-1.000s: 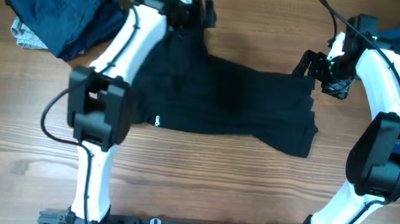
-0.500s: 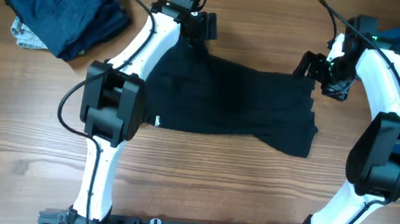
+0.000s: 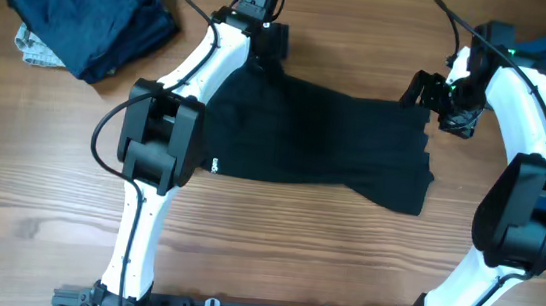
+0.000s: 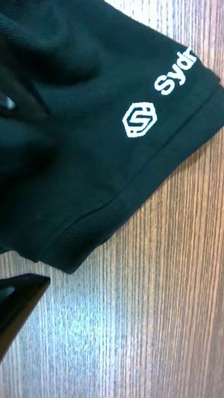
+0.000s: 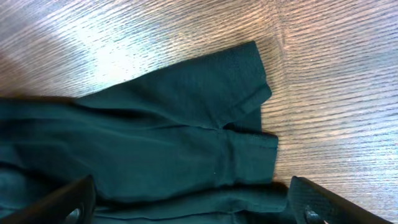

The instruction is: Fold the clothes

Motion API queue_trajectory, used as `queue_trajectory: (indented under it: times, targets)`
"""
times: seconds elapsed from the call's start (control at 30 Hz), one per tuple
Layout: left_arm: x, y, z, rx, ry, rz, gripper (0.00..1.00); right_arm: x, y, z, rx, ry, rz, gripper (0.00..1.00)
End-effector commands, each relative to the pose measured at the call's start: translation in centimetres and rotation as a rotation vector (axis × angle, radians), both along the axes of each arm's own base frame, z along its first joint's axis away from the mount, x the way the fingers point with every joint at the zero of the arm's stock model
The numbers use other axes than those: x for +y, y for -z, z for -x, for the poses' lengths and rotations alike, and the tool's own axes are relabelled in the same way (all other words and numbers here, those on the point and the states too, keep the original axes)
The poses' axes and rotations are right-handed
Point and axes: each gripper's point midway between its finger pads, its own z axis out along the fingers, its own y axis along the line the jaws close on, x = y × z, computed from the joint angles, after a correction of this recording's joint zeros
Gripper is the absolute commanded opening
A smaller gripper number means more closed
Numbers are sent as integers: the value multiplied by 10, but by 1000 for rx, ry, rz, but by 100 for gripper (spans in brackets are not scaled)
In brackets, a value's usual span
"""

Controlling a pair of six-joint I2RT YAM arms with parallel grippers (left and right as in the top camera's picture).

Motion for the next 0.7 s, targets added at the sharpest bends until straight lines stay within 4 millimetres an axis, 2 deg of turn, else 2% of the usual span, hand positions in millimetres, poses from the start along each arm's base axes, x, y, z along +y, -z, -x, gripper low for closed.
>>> queue_trajectory:
  times: [0.0, 0.1, 0.23, 0.33, 0.37, 0.47, 0.67]
  targets:
    - [4, -1, -5, -24, 25, -48, 62, -2, 5, -1, 16, 39, 7, 100]
    - [0, 0, -4, -26, 37, -51, 39, -3, 5, -2, 9, 40, 8, 100]
    - [-2, 0, -3, -26, 41, -51, 33, -3, 5, -2, 8, 39, 8, 100]
    - [-1, 5, -2, -16, 41, -54, 33, -3, 6, -2, 12, 39, 7, 99]
    - [-1, 10, -2, -9, 41, -57, 27, -3, 6, -1, 13, 39, 7, 99]
    - [0, 23, 2, 17, 42, -66, 18, -3, 6, -1, 14, 39, 7, 99]
    - [0, 23, 1, 12, 41, -64, 7, -3, 6, -1, 13, 39, 7, 100]
